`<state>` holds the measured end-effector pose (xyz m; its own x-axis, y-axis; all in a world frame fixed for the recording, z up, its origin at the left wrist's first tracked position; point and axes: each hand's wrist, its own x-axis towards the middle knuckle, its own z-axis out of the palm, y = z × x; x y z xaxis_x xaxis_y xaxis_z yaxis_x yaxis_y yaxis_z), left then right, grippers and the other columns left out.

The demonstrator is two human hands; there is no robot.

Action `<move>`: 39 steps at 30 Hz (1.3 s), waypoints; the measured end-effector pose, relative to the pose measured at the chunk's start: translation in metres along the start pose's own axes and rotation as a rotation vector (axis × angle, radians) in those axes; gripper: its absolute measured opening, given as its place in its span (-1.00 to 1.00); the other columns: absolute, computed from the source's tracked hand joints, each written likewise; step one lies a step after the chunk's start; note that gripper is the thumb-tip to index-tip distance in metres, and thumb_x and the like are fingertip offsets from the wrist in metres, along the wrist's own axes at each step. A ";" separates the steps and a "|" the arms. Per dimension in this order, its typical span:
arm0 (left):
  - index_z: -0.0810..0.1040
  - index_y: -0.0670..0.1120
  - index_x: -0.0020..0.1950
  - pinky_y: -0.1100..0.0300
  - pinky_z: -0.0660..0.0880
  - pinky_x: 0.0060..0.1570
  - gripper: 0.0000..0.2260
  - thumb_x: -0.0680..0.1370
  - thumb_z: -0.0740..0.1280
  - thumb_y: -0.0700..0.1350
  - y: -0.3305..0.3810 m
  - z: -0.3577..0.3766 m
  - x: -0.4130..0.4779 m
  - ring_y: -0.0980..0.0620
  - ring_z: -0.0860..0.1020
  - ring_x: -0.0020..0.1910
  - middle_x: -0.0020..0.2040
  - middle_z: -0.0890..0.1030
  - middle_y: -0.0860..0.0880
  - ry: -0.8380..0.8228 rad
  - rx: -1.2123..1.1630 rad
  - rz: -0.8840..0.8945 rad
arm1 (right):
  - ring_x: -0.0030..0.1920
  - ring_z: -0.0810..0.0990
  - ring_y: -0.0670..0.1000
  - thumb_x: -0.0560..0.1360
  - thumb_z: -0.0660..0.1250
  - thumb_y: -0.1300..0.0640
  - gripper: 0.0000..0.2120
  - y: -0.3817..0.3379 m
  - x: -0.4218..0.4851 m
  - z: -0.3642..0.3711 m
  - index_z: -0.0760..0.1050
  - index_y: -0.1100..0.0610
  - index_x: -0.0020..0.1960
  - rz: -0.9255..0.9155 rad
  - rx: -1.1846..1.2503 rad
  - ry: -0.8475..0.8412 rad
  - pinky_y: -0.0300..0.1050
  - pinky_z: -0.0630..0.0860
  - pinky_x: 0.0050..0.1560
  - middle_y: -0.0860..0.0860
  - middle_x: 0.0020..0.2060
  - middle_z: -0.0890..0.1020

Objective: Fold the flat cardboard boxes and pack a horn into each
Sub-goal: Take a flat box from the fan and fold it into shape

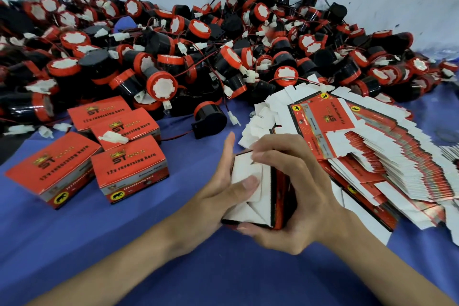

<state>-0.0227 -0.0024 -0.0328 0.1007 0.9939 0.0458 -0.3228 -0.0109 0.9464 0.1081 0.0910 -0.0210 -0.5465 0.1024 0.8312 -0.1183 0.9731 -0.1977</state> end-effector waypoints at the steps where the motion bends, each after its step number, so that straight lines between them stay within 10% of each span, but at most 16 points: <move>1: -0.02 0.31 0.50 0.23 0.51 0.10 -0.35 0.51 0.23 -0.01 0.000 -0.001 -0.001 0.10 0.50 0.29 0.37 0.47 0.15 -0.050 -0.017 -0.041 | 0.08 0.51 0.09 0.34 0.44 -0.08 -0.45 0.001 -0.002 -0.003 0.38 0.22 0.16 -0.009 0.027 0.007 -0.09 0.46 0.12 0.16 0.06 0.45; 20: 0.48 -0.10 0.22 0.15 0.56 -0.09 -0.71 0.51 0.29 -0.25 0.009 0.011 0.003 -0.08 0.61 0.04 0.00 0.62 -0.09 -0.005 -0.185 -0.008 | 0.08 0.51 0.14 0.32 0.47 -0.10 -0.46 0.002 -0.004 0.003 0.40 0.21 0.10 -0.140 -0.054 0.111 0.01 0.45 0.15 0.15 0.02 0.43; 39: 0.65 -0.01 -0.12 0.23 0.51 -0.33 -0.75 0.32 0.33 -0.28 0.014 0.005 0.000 0.01 0.61 -0.21 -0.21 0.62 -0.06 -0.100 -0.210 -0.115 | 0.15 0.50 0.13 0.33 0.44 -0.14 -0.46 -0.001 -0.005 0.005 0.40 0.21 0.10 -0.122 0.001 0.139 0.01 0.44 0.17 0.15 0.03 0.43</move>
<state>-0.0220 -0.0028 -0.0179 0.2375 0.9712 -0.0170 -0.4910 0.1351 0.8606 0.1061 0.0885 -0.0275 -0.4086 0.0109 0.9127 -0.1779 0.9798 -0.0913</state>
